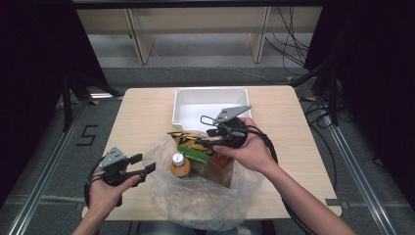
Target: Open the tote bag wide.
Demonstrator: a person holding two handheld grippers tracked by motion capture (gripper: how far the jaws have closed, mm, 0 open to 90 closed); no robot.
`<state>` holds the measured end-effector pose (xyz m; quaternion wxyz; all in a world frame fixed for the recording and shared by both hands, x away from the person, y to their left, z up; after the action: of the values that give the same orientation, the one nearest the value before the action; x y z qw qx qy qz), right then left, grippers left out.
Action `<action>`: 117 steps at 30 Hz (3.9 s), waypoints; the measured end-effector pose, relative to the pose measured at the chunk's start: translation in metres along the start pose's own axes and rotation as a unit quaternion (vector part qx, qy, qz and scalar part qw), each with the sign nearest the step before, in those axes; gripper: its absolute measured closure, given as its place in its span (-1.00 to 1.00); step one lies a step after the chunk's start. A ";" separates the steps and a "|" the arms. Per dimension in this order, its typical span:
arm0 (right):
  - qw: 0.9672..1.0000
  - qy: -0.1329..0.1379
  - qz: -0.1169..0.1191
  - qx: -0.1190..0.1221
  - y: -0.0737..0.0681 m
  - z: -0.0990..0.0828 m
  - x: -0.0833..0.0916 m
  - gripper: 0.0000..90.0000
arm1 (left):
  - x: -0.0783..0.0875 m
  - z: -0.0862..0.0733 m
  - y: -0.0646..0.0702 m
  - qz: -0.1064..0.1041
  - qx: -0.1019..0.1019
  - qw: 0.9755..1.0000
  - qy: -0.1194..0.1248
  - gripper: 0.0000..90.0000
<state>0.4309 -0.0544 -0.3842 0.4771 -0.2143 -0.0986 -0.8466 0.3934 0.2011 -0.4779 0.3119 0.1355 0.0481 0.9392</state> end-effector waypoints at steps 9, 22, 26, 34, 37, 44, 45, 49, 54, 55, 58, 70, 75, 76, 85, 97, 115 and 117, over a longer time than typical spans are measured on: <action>1.000 -0.010 -0.006 -0.005 0.009 -0.007 -0.002 0.31 | -0.001 0.000 -0.001 0.001 0.003 1.000 0.000 -0.30; 1.000 -0.013 -0.022 0.002 0.023 -0.006 -0.001 0.51 | -0.003 -0.002 -0.001 0.001 0.004 1.000 -0.003 -0.30; 0.999 -0.005 -0.034 0.003 0.027 -0.005 -0.003 0.52 | -0.003 -0.002 -0.002 0.002 0.001 1.000 -0.005 -0.30; 0.999 -0.022 -0.025 0.005 0.029 -0.010 -0.002 0.42 | -0.003 -0.003 -0.002 0.002 0.002 1.000 -0.007 -0.30; 0.999 -0.022 -0.029 -0.004 0.029 -0.012 -0.003 0.40 | -0.003 -0.004 -0.001 0.004 0.008 1.000 -0.008 -0.30; 0.999 -0.030 -0.030 0.001 0.030 -0.016 -0.004 0.49 | -0.004 -0.005 -0.001 0.002 0.010 1.000 -0.009 -0.30; 0.999 -0.025 -0.037 0.004 0.031 -0.015 -0.004 0.54 | -0.004 -0.005 -0.001 0.003 0.007 1.000 -0.009 -0.30; 0.999 -0.033 -0.036 0.016 0.031 -0.016 -0.004 0.66 | -0.004 -0.005 -0.001 0.002 0.007 1.000 -0.009 -0.30; 0.998 -0.034 -0.029 0.039 0.031 -0.015 -0.003 0.83 | -0.005 -0.005 -0.001 0.003 0.008 1.000 -0.011 -0.30; 0.998 -0.034 -0.030 0.046 0.031 -0.015 -0.003 0.85 | -0.005 -0.005 -0.001 0.003 0.006 1.000 -0.011 -0.30; 0.997 -0.028 -0.034 0.058 0.031 -0.014 -0.003 0.92 | -0.006 -0.005 -0.001 -0.001 0.006 1.000 -0.010 -0.30; 0.996 -0.021 -0.027 0.088 0.030 -0.013 0.003 0.99 | -0.008 -0.007 -0.001 -0.002 0.007 1.000 -0.012 -0.30; 0.995 -0.012 -0.029 0.091 0.029 -0.010 0.005 1.00 | -0.008 -0.007 -0.001 -0.002 0.008 1.000 -0.013 -0.29; 0.996 -0.014 -0.023 0.087 0.027 -0.010 0.006 1.00 | -0.009 -0.007 0.000 -0.002 0.009 1.000 -0.013 -0.29; 0.994 0.009 -0.027 0.104 0.028 0.001 0.011 1.00 | -0.009 -0.007 0.001 -0.002 0.012 1.000 -0.012 -0.28; 0.995 0.020 -0.037 0.087 0.027 0.009 0.018 1.00 | -0.011 -0.008 0.001 -0.001 0.012 1.000 -0.015 -0.27; 0.993 0.050 -0.034 0.097 0.025 0.025 0.030 1.00 | -0.013 -0.007 0.002 -0.008 0.015 1.000 -0.007 -0.21; 0.994 0.047 -0.030 0.095 0.024 0.027 0.032 1.00 | -0.013 -0.006 0.002 -0.008 0.016 1.000 -0.006 -0.19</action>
<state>0.4440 -0.0819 -0.3465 0.4740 -0.1252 -0.1626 -0.8563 0.4002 0.1922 -0.4865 0.3178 0.1457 0.0628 0.9348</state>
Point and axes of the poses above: each handheld gripper's, and its own axes: x roughly backward along the jaws, z roughly out of its top, y roughly to its right, the point moved 7 cm from there along -x, roughly forward along the jaws, and after that the axes turned 12 degrees about y, right-handed, at the moved point
